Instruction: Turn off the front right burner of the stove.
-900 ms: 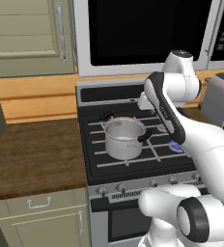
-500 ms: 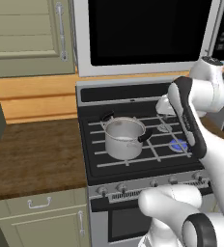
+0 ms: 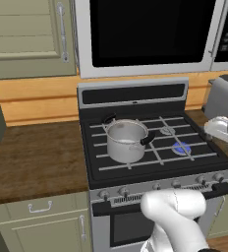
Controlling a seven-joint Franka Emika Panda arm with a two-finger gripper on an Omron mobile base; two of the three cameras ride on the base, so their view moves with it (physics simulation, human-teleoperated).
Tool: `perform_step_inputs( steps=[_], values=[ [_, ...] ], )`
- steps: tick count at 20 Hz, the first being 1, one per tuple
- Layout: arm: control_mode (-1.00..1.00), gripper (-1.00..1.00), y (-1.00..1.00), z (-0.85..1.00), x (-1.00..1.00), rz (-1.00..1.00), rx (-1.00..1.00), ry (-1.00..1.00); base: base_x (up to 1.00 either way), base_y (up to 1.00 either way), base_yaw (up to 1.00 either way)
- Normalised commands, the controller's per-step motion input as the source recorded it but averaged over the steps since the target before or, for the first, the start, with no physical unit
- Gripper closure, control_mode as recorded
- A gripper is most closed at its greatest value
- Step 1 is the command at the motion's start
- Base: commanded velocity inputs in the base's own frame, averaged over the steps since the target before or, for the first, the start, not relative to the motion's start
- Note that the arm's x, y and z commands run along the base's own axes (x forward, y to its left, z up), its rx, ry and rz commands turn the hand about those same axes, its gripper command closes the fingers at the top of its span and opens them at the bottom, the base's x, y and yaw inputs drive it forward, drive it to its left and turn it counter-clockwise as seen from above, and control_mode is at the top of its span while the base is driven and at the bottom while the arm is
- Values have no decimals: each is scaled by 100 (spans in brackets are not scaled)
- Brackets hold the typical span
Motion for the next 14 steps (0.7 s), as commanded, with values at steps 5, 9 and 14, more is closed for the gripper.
perform_step_inputs(
  steps=[5,9,14],
  values=[
    [-100,-100,-100,-68,-87,-25,14,-15,0,0,0],
    [-100,-100,-95,-78,-49,-23,2,-12,0,0,0],
    [-100,-100,-46,-70,-17,-9,-9,-32,0,0,0]
  ],
)
